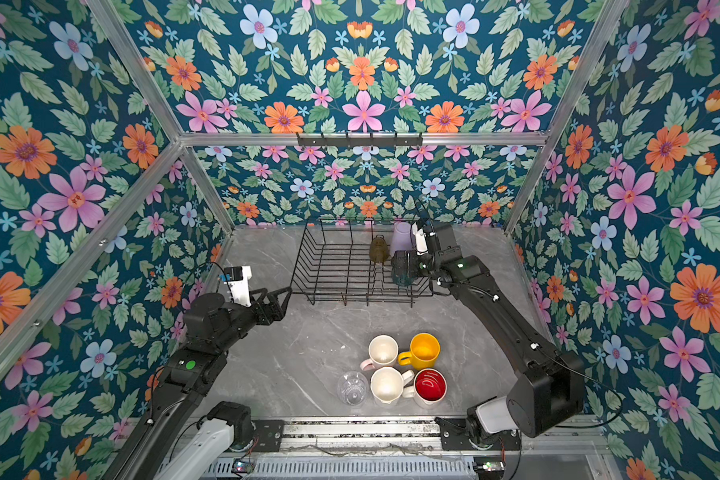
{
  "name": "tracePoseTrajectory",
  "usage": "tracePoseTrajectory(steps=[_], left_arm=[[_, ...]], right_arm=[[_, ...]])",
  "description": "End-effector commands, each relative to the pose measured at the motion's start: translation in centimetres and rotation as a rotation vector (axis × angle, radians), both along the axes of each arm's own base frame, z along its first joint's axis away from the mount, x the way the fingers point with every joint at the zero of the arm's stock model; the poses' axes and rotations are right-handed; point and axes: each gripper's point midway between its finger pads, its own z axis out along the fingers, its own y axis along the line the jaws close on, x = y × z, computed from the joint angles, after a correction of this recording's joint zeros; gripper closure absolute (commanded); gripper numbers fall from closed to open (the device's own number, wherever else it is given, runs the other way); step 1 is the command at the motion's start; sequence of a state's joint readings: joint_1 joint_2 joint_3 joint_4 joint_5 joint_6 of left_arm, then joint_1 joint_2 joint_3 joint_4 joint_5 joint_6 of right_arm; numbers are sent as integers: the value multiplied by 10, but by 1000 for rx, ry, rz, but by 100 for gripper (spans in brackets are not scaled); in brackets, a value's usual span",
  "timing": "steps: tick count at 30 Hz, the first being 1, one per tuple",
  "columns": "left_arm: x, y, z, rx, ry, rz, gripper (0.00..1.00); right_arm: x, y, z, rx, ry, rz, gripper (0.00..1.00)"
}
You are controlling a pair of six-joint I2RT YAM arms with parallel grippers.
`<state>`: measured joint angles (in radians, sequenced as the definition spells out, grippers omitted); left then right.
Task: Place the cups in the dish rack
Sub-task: 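Withdraw the right gripper above the rack while the left reaches toward the mugs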
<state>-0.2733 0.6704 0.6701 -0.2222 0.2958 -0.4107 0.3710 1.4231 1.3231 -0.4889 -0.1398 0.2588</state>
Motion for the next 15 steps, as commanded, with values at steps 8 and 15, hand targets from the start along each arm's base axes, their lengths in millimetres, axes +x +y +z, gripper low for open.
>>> tracePoseTrajectory(steps=[8, 15], left_arm=[[-25, -24, -52, -47, 216, -128, 15], [-48, -54, -68, -5, 252, -200, 18]], right_arm=[[5, 11, -3, 66, 12, 11, 1], [5, 13, -15, 68, 49, 15, 1]])
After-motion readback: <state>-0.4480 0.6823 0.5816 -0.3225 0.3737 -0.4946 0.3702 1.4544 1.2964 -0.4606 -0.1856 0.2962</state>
